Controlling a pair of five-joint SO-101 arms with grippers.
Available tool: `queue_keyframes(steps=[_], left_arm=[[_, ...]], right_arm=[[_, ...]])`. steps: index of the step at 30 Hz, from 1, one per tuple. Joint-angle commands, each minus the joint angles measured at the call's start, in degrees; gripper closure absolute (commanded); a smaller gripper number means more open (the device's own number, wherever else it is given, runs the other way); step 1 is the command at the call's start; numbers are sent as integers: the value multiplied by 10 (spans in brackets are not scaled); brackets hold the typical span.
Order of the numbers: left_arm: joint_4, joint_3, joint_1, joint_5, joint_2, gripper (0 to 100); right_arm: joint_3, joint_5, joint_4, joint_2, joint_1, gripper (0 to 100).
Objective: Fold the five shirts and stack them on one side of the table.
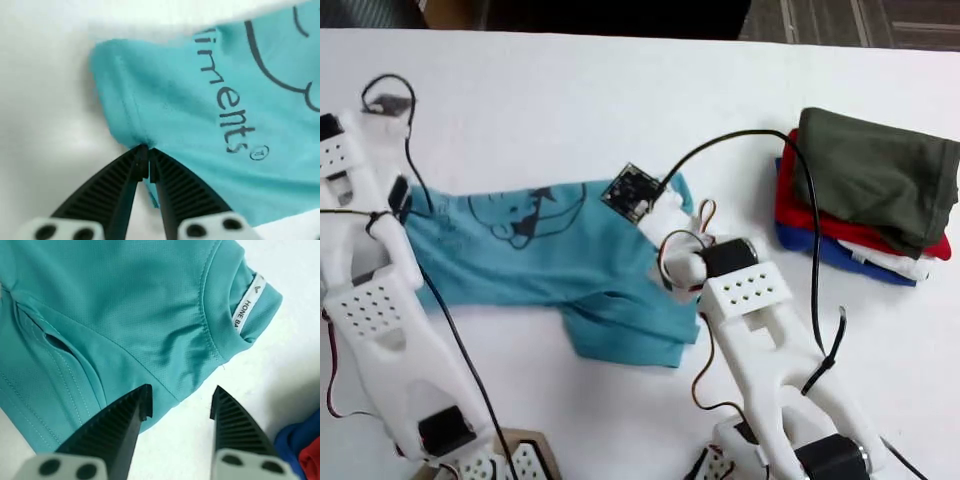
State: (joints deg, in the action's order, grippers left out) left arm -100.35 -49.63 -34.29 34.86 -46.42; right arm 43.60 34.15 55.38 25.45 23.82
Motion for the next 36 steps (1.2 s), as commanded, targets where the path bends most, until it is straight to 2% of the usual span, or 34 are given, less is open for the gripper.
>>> queue_keyframes(steps=[1, 14, 18, 23, 28, 30, 34, 36], left_arm=[[-16, -64, 1, -1, 48, 975], [21, -50, -12, 2, -25, 970], [20, -50, -21, -4, -40, 904], [11, -51, -31, -3, 22, 884], [-19, -43, -11, -8, 127, 884], [-19, -22, 1, -40, 157, 884], [-12, 88, 41, -71, 173, 884], [28, 167, 56, -72, 169, 884]], right_arm=[[-4, -5, -8, 0, -3, 802], [-4, -5, -6, 3, -2, 803], [-4, -6, -6, 0, -1, 802], [-7, -6, -8, 0, 18, 801], [2, -59, -40, -7, 97, 804], [2, -72, -65, -29, 123, 806], [-13, -89, -113, -121, 156, 911], [-36, -100, -123, -171, 158, 983]])
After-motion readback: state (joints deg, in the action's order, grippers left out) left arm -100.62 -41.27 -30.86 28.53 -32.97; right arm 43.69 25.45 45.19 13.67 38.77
